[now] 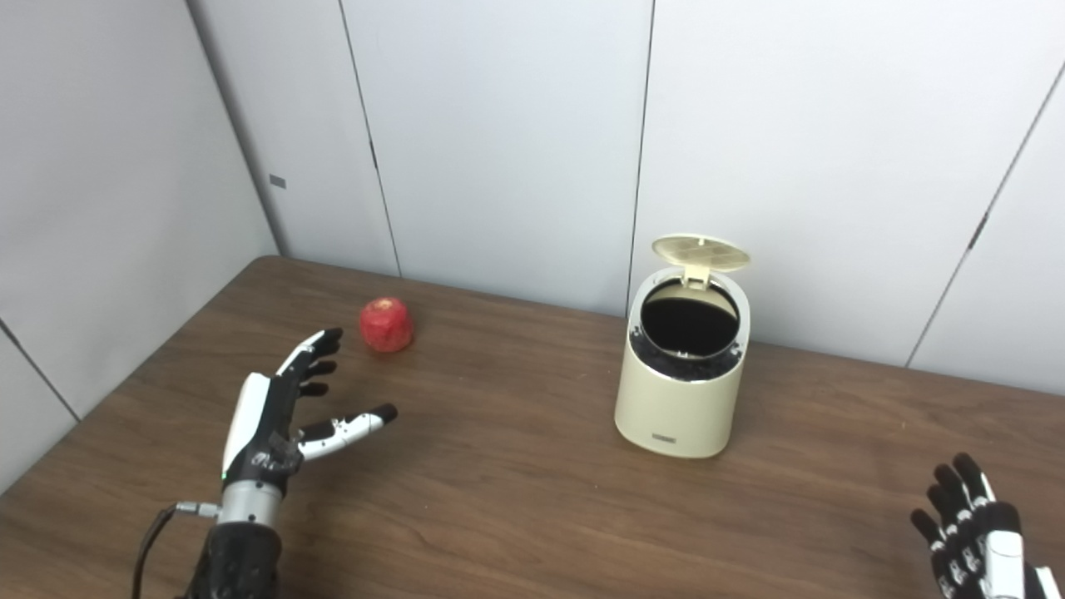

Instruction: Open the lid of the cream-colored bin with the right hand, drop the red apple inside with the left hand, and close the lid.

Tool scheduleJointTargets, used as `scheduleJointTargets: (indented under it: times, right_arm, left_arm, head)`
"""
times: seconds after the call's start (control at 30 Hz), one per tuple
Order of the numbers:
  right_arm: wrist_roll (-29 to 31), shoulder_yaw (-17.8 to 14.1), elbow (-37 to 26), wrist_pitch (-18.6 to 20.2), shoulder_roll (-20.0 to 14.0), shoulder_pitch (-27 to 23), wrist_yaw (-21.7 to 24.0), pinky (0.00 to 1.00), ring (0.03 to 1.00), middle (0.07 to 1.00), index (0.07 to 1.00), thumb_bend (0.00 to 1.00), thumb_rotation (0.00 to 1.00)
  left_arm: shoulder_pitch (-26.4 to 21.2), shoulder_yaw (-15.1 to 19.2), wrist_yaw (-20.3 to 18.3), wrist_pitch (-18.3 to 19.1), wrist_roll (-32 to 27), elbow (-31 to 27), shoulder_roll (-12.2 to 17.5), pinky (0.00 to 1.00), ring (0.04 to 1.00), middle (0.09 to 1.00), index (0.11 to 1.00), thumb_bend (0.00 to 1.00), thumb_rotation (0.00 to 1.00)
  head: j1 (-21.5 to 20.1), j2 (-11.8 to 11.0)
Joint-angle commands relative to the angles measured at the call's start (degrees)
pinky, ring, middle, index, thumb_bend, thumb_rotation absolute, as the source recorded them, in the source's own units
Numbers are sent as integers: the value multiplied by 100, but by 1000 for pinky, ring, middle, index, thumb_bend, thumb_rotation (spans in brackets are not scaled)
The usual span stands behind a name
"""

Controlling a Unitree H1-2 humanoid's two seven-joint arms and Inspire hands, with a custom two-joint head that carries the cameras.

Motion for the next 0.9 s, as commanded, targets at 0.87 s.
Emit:
scheduleJointTargets:
  times: [0.87]
  right_arm:
    - [-158, 182, -410, 192, 64, -161, -128, 997, 999, 965, 995, 512, 1000]
  left_arm:
    - [-2621, -1212, -384, 957, 926, 2955, 1849, 680, 883, 944, 919, 958, 247]
  head:
    - [-114, -65]
